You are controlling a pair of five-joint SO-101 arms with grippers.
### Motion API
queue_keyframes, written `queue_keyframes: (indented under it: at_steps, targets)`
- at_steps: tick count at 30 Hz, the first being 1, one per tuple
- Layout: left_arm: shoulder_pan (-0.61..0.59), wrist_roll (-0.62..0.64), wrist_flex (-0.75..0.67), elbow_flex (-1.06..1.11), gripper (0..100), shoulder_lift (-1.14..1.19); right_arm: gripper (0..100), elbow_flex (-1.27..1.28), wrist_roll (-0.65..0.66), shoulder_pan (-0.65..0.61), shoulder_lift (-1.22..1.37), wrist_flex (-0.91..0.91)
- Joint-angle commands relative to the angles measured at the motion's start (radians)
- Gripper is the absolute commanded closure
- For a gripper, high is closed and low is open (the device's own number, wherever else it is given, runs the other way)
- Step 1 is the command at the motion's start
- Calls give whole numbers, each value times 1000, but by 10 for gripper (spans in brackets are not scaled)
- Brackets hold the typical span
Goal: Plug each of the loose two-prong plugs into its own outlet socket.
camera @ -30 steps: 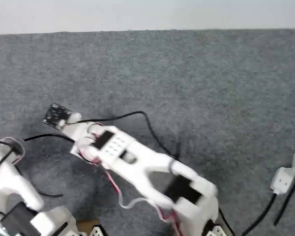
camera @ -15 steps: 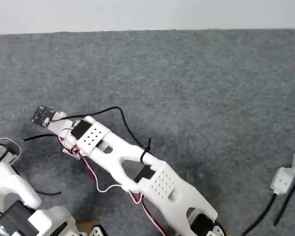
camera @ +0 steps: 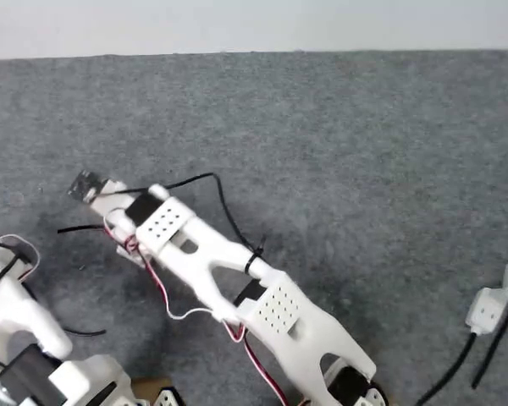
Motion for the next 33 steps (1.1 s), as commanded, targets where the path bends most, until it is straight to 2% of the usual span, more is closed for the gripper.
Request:
queue_keyframes:
  at_steps: [1,6,9,14,21,26,29,33]
  targets:
    - [54,-18,-25,-25,986,-5,991,-187,-44,54,-56,160]
    - [150,-43,8,-8,987,-14,991,-402,-94,94,-99,440]
    - [247,-32,44,-13,987,-14,991,-382,-114,147,-142,446]
    - [408,31,120,-81,987,-15,991,-196,-115,226,-308,444]
    - [677,167,238,-173,987,-14,991,143,-94,265,-786,443]
    - [875,259,235,-176,987,-6,991,433,-57,417,-1069,437]
    - [970,321,178,-174,987,-5,991,589,-55,538,-1182,424]
    - [1085,348,143,-168,987,-3,991,845,-57,657,-1311,337]
